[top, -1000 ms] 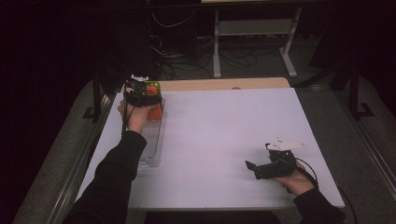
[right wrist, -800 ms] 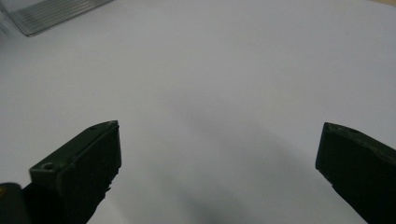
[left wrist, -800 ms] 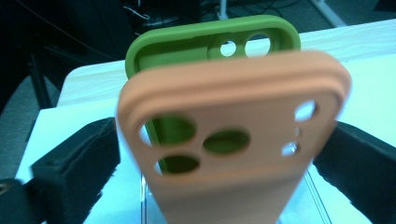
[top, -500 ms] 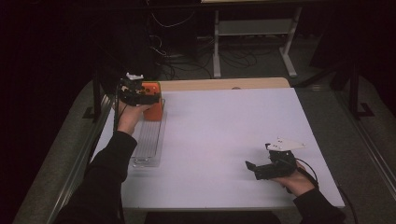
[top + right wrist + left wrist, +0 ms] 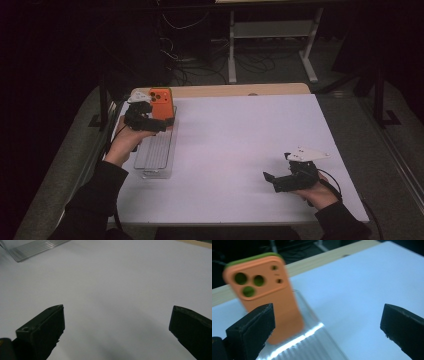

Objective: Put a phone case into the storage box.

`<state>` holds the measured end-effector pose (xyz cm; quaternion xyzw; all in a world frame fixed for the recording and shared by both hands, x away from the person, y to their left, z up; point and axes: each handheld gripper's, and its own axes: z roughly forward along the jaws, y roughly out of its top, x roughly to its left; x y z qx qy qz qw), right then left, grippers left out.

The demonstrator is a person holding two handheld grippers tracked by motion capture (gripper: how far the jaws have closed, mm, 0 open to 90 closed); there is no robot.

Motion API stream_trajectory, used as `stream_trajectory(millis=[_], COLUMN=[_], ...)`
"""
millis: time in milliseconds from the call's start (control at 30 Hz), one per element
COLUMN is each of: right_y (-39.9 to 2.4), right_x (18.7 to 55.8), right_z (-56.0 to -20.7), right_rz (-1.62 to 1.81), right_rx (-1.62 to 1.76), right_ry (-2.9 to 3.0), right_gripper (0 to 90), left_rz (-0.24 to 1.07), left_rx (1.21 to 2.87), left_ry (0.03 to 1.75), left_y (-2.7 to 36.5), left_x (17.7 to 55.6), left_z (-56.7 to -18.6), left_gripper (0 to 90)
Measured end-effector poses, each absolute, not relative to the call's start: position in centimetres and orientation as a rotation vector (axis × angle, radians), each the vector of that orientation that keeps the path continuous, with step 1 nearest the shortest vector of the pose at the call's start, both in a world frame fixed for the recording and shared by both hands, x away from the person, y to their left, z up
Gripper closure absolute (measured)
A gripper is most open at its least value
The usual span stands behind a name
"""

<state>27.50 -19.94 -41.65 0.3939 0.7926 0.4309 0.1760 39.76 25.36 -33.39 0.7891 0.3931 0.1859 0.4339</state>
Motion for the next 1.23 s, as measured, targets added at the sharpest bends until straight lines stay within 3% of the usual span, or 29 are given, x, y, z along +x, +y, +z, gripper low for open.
stream_trajectory(millis=[267, 567, 1233], right_y=[-19.9, -20.1, -20.0], right_x=[27.4, 27.4, 27.6], right_z=[-41.3, -40.9, -41.3], right_rz=[1.221, 1.229, 1.206], right_rx=[1.097, 1.066, 1.066], right_ry=[2.248, 2.251, 2.285], right_gripper=[0.0, 0.0, 0.0], left_rz=[0.377, 0.375, 0.369], left_rx=[1.983, 2.014, 2.075], left_ry=[0.830, 0.756, 0.727], left_y=[25.3, 26.2, 26.8], left_x=[35.7, 32.5, 30.8], left_z=[-33.8, -35.9, -39.2], left_gripper=[0.0, 0.0, 0.0])
